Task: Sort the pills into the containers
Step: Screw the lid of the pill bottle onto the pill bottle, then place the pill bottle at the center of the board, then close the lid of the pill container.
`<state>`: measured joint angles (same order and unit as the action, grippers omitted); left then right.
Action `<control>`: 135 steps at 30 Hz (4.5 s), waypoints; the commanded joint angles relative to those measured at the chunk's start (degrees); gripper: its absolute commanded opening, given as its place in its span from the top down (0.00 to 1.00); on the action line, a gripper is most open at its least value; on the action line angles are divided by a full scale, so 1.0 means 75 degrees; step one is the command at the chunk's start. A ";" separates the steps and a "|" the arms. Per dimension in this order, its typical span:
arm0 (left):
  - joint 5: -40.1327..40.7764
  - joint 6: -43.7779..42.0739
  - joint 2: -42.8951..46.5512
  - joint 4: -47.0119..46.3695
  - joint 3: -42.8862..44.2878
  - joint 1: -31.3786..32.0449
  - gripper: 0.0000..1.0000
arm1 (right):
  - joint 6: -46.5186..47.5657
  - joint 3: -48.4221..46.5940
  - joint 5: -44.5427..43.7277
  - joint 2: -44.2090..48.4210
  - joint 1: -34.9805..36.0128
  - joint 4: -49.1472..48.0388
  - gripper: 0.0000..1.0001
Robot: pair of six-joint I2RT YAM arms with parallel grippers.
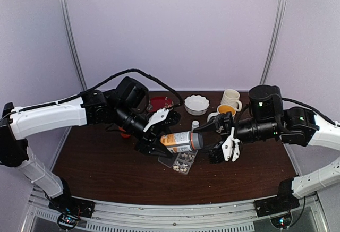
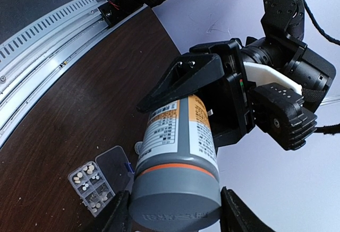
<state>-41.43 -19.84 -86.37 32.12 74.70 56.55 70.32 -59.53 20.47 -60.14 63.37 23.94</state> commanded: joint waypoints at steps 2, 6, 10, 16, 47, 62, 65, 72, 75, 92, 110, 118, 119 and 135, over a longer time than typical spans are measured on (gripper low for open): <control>-0.0323 -0.0185 -0.0105 0.0021 0.0322 -0.0032 1.00 | -0.0083 -0.0207 -0.0214 -0.0110 0.0061 0.0122 0.45; -0.0308 -0.0208 -0.0161 0.0062 0.0341 -0.0032 1.00 | -0.0093 -0.0184 -0.0298 -0.0118 0.0065 0.0125 0.40; -0.0306 -0.0237 -0.0207 0.0130 0.0363 -0.0036 1.00 | -0.0101 -0.0161 -0.0342 -0.0102 0.0070 0.0127 0.37; -0.0294 -0.0310 -0.0243 0.0264 0.0455 -0.0049 1.00 | -0.0131 -0.0144 -0.0417 -0.0112 0.0079 0.0165 0.51; 0.1582 -0.0458 0.0112 -0.1519 -0.0053 -0.0059 1.00 | -1.1436 -0.0768 0.0613 -0.1491 -0.0078 -0.0491 0.89; 0.1757 0.0133 0.0628 -0.3645 -0.1252 -0.0083 0.06 | -1.0128 -0.1024 0.0133 -0.1108 -0.0227 0.1996 0.92; 0.2090 0.0263 0.0944 -0.3756 -0.1512 -0.0144 0.02 | -0.9818 -0.1245 0.0132 -0.1162 -0.0511 0.2878 0.93; 0.3038 0.0235 0.1723 -0.3184 -0.2063 -0.0193 0.02 | -0.9479 -0.2143 -0.0376 -0.1655 -0.1591 0.5560 0.93; 0.3724 0.0403 0.2017 -0.3197 -0.2364 -0.0213 0.02 | -0.9482 -0.2364 -0.0993 -0.2043 -0.1937 0.6311 0.94; 0.6691 0.3701 0.1994 -0.3045 -0.2735 -0.0450 0.02 | -0.8859 -0.4043 -0.2694 -0.5536 -0.2977 0.7777 0.85; 0.6731 0.4687 0.0743 -0.2377 -0.2071 -0.0591 0.21 | -0.8820 -0.3967 -0.2208 -0.5059 -0.3215 0.6846 0.21; 0.7275 0.4674 -0.0680 -0.1074 -0.0701 -0.0591 0.64 | -0.9305 -0.2851 -0.1930 -0.3431 -0.2537 0.5044 0.28; 0.7290 0.4665 -0.0846 -0.0959 -0.0548 -0.0606 0.68 | -0.9485 -0.2596 -0.1705 -0.3227 -0.2427 0.4707 0.30; 0.5901 0.4659 -0.2581 -0.0272 0.0673 -0.1132 1.00 | -1.2997 0.0608 -0.1586 -0.2705 -0.0760 0.0352 0.95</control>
<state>6.98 15.14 -103.70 29.82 76.53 48.80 -18.39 -57.45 10.72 -80.27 56.62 37.71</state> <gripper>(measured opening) 0.021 0.129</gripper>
